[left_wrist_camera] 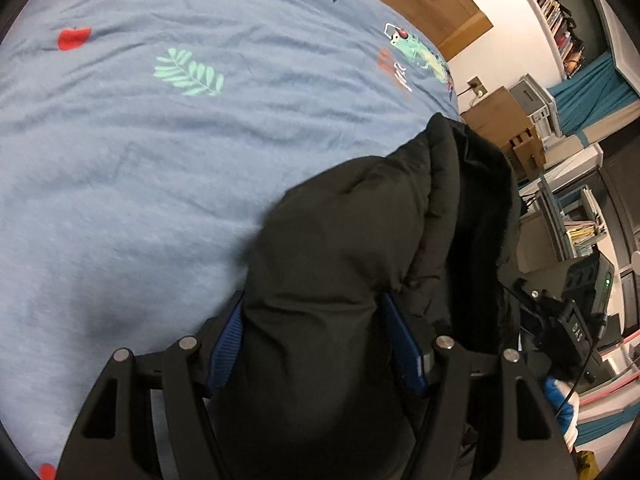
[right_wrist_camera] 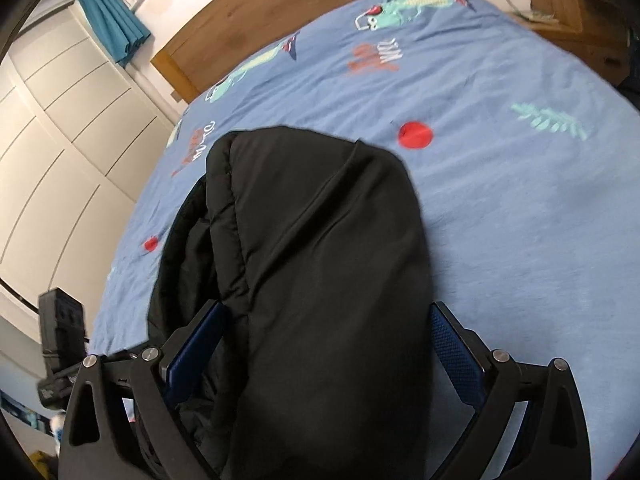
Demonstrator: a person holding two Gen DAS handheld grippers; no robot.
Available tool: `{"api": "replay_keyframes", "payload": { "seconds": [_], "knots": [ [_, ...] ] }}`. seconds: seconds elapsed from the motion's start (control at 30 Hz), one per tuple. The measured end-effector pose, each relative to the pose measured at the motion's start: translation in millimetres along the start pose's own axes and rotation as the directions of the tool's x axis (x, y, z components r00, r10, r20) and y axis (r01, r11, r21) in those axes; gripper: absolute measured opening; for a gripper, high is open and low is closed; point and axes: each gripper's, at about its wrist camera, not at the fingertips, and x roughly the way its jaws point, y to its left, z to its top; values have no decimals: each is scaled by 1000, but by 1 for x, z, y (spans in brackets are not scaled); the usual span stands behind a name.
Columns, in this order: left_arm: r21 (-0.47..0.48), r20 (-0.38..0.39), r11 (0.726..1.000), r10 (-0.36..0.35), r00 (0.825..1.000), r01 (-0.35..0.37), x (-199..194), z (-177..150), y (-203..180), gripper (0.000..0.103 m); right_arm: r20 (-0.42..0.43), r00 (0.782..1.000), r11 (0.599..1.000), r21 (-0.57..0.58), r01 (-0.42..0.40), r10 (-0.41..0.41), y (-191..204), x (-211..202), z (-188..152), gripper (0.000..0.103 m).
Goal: Fold large clothes
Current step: 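Grasp the black coat's hem with both grippers and lift it, then fold the held hem over toward the hood and open both grippers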
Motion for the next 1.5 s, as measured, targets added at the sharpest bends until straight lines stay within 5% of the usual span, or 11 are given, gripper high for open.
{"api": "replay_keyframes", "payload": {
  "seconds": [0.03, 0.07, 0.1, 0.13, 0.17, 0.57, 0.77, 1.0, 1.3, 1.5],
  "knots": [
    [5, 6, 1000, 5, 1000, -5, 0, -1, -3, 58, -3, 1000, 1000, -3, -11, 11, 1, 1, 0, 81],
    [17, 6, 1000, 14, 1000, -15, -1, -2, -6, 48, -19, 999, 999, -16, -37, 36, 4, 2, 0, 49],
    [23, -4, 1000, 19, 1000, -19, -1, -3, -8, 26, -38, 999, 999, -33, -40, 39, 8, 2, 0, 36],
    [25, -7, 999, 27, 1000, -26, -2, -4, -10, 17, -43, 999, 998, -51, -31, 29, 12, 1, 1, 21],
    [30, 2, 999, 39, 999, -39, -7, -7, -14, 15, -38, 999, 997, -79, -28, 25, 18, -6, -1, 17],
    [150, 149, 988, 1, 989, -24, -141, -76, -67, 10, 58, 993, 954, -288, -85, 106, 93, -149, -44, 12],
    [216, 224, 976, -51, 973, 1, -224, -149, -71, 9, 110, 975, 908, -397, -137, 195, 126, -232, -115, 12],
    [216, 231, 976, -70, 971, 19, -284, -262, -34, 9, 115, 968, 882, -446, -152, 225, 128, -304, -237, 12],
    [166, 167, 986, -4, 986, -24, -280, -352, 23, 6, 38, 990, 943, -312, -116, 134, 72, -289, -340, 14],
    [96, 139, 995, 11, 990, -25, -271, -376, 51, 6, 35, 994, 952, -293, -87, 102, 57, -268, -350, 14]
  ]
}}
